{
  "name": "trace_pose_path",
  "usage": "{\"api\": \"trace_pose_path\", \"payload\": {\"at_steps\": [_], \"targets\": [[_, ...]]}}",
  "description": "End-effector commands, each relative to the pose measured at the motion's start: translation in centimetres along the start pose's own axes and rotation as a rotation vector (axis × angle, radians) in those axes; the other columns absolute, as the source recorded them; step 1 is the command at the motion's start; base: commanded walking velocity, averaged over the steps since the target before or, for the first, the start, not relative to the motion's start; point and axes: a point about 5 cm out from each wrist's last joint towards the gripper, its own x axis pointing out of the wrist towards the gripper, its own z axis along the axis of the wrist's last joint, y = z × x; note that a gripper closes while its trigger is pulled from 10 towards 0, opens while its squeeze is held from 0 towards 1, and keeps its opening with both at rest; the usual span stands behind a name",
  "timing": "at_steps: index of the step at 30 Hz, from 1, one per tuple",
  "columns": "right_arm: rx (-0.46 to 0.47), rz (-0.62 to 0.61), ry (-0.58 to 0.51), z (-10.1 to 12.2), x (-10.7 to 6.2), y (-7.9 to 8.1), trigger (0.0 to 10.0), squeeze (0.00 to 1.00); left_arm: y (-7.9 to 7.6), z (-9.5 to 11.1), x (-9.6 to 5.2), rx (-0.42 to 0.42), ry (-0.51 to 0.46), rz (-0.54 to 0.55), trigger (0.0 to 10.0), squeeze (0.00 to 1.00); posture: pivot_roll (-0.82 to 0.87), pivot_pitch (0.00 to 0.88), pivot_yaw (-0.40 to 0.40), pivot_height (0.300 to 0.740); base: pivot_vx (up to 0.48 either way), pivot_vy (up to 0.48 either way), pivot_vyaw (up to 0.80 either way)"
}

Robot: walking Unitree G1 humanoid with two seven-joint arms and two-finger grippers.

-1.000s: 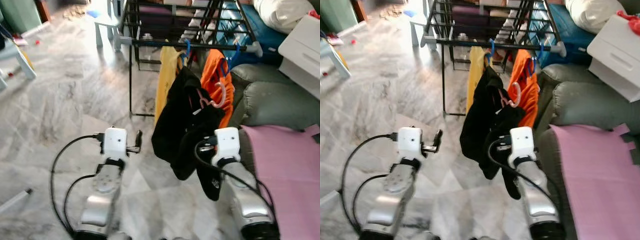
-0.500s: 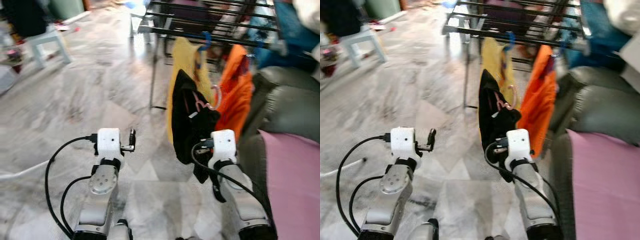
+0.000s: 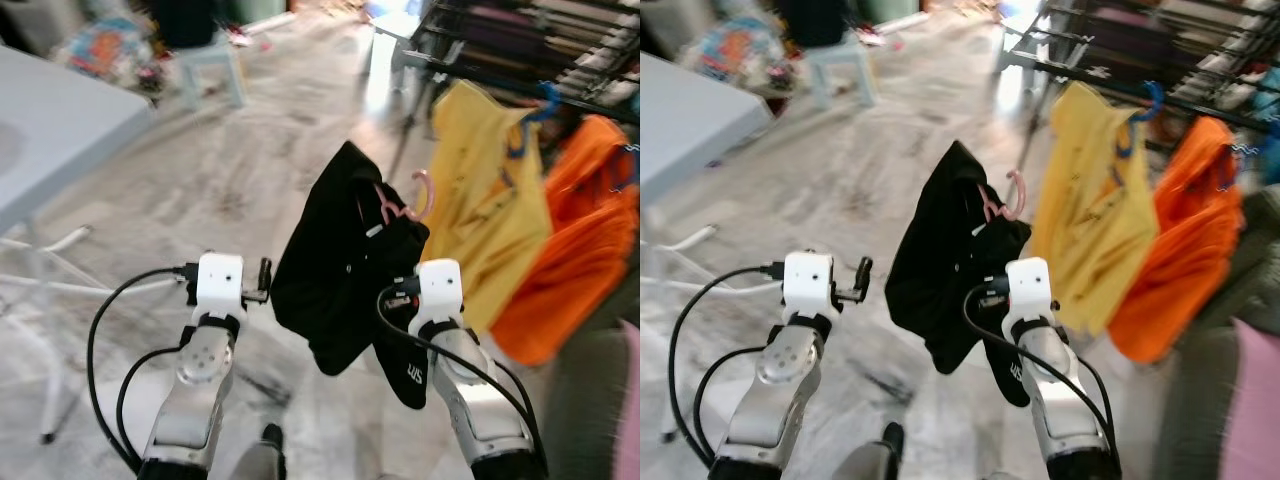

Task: Hang hanger

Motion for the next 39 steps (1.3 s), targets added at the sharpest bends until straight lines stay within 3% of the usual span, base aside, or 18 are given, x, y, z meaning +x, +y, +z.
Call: {"api": "trace_pose_path", "payload": {"at_steps": [1,7,12,19,27,39], "targets": [[0.013,-0.021,-0.054,1.1,0.2,-0.3,10.0,0.00,-0.4,0.4,0.1,0.021,-0.009,-0.031,10.0,0.00,0.03,0.165,-0.016,0.740,0.000,0.000,0.00],[0.080,-0.063,-0.076,1.1,0.8,0.6,10.0,0.00,0.6,0.8,0.8,0.073,-0.011,-0.063,10.0,0.00,0.06,0.143,0.066,0.740,0.000,0.000,0.00],[0.104,-0.067,-0.080,0.9,0.7,1.0,10.0,0.00,0.7,1.3,1.1,0.091,-0.018,-0.072,10.0,0.00,0.06,0.143,0.077,0.740,0.000,0.000,0.00],[0.057,-0.003,-0.091,1.1,0.5,1.6,10.0,0.00,-0.2,0.7,0.6,0.074,-0.004,-0.079,10.0,0.00,0.05,0.159,0.040,0.740,0.000,0.000,0.45],[0.042,0.015,-0.088,1.4,0.5,0.8,10.0,0.00,-1.3,0.2,-0.1,0.042,0.012,-0.076,10.0,0.00,0.04,0.184,-0.001,0.740,0.000,0.000,0.79],[0.053,0.089,-0.097,1.9,0.2,1.8,10.0,0.00,-0.8,-0.1,0.1,0.055,0.020,-0.062,10.0,0.00,0.02,0.196,-0.023,0.740,0.000,0.000,0.78]]}}
